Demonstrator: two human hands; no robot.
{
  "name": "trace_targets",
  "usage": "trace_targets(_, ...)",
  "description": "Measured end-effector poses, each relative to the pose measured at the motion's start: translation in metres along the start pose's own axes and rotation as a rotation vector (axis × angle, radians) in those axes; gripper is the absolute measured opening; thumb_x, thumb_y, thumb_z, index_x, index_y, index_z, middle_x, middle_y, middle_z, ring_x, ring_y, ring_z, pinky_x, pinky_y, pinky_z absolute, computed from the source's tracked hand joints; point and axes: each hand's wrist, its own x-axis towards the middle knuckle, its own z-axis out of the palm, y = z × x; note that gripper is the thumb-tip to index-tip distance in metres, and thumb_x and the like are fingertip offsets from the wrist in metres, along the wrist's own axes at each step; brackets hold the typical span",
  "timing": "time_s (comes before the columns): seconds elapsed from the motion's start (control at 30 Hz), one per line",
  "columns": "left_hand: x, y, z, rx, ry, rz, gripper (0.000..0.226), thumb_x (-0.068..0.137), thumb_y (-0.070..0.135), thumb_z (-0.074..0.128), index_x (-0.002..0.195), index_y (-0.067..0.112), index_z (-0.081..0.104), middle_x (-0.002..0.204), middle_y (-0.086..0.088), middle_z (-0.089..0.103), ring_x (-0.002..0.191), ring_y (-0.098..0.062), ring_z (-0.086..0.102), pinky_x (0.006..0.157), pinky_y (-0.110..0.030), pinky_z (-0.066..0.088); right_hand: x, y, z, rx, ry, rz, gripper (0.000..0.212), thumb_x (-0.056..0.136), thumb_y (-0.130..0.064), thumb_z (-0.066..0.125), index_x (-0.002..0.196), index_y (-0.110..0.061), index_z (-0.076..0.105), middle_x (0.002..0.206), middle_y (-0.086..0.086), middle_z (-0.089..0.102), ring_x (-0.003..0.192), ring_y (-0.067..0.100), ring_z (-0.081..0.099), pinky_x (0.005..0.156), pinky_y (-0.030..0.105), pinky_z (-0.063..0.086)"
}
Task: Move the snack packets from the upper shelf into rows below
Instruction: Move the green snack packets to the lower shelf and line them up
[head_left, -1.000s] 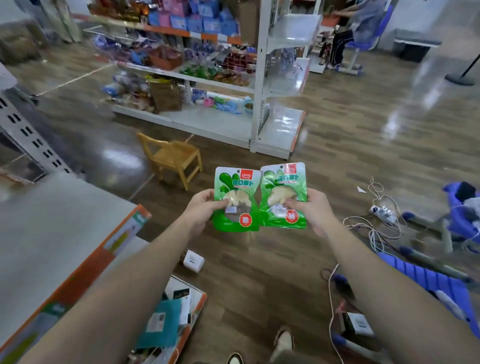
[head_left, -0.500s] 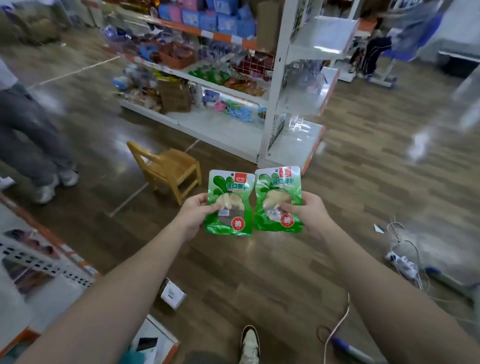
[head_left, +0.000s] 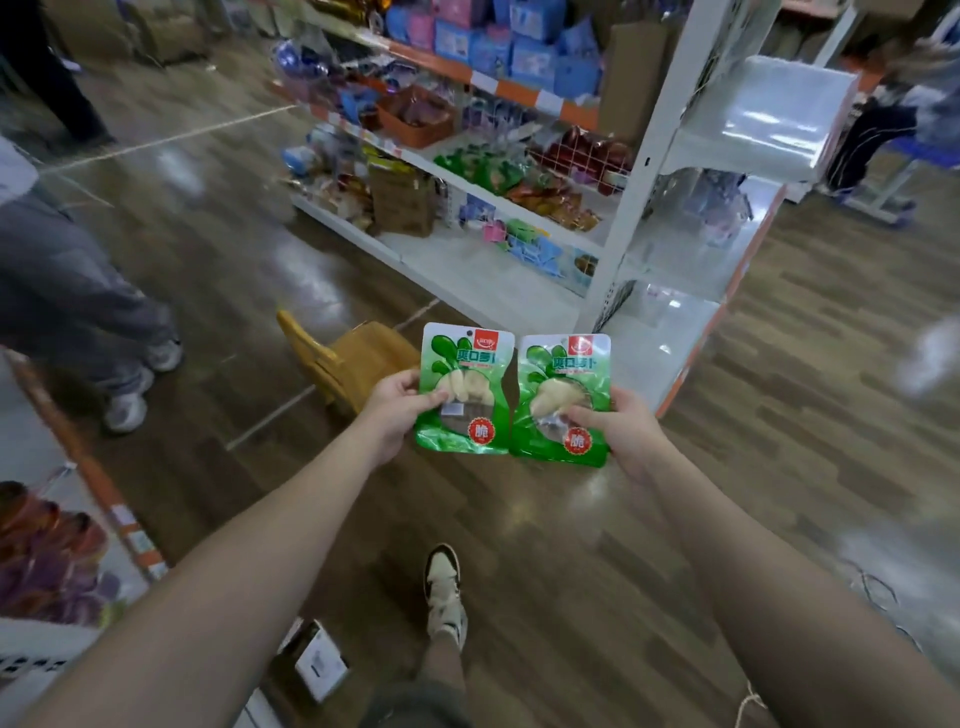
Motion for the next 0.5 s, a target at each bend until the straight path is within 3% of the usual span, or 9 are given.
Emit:
trace_targets(0.13,0.076,0.028,-0.008,-0.010,0.033,-0.026,0.030,0.084,0.004,0.075,0.112,0.009,0.065,0.108,-0.009,0.074,0.098,-0.024,0.072,0.086,-0.042,0.059,0.085,-0.029,0.014,-0.011,-0.021,0.032,0.030,0.079,-0.010,0.078,0.106,-0.020,0.067,0.099,0.002,0.076,0.090,0.021,0.074,0.084,0.043,0.059)
trace_targets(0.3,0.174,0.076,-0.017,-0.010,0.037,-0.081,0.034,0.083,0.005,0.076,0.115,0.008,0.066,0.108,-0.010,0.075,0.099,-0.025,0.073,0.090,-0.048,0.058,0.185,-0.070,0.032,0.009,-0.043,0.067,0.033,0.080,-0.011,0.078,0.111,-0.015,0.066,0.101,0.006,0.076,0.091,0.025,0.075,0.087,0.050,0.059)
trace_targets(0.5,0.267,0.132,-0.017,0.041,0.061,-0.058,0.018,0.085,0.006,0.074,0.098,0.015,0.067,0.104,-0.007,0.075,0.095,-0.022,0.072,0.084,-0.040,0.059,0.286,-0.113,0.041,-0.034,-0.053,0.052,0.041,0.079,-0.014,0.081,0.117,-0.013,0.066,0.101,0.008,0.076,0.089,0.026,0.075,0.084,0.049,0.060)
